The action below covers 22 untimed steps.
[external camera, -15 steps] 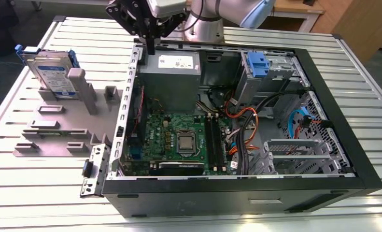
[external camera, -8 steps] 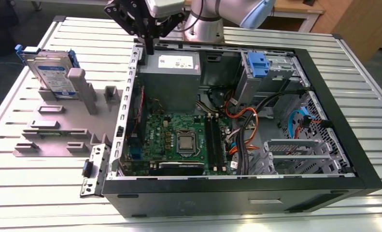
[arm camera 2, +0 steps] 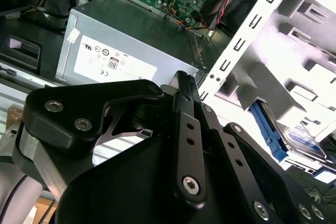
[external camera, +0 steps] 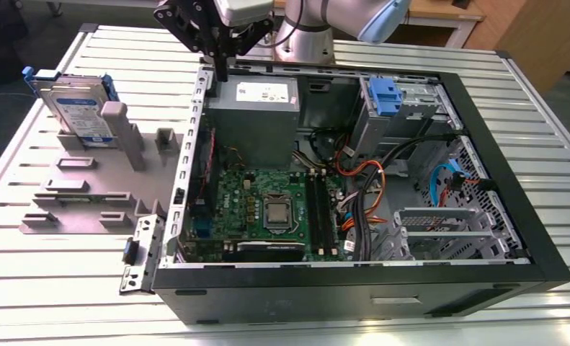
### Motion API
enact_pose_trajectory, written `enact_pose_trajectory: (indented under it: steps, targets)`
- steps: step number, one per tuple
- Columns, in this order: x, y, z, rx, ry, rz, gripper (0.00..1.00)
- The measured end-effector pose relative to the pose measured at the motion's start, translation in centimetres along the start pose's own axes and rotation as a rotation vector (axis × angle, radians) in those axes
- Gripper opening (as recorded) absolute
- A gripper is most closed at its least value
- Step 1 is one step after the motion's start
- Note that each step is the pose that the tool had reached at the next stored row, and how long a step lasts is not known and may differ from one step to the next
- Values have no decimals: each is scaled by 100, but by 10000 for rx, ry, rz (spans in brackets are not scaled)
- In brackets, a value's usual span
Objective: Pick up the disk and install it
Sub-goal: 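Reach for the disk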
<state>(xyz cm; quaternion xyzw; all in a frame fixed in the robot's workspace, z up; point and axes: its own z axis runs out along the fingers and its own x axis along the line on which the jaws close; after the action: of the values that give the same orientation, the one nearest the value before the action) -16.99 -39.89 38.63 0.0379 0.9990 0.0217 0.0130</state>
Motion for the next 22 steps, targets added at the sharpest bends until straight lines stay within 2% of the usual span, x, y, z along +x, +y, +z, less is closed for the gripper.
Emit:
enact_pose_trajectory:
  steps: [11, 13, 22]
  targets:
    - [34, -3, -1, 0, 0, -1, 11]
    - [67, -5, -1, 0, 0, -1, 11]
    - [99, -7, -1, 0, 0, -2, 11]
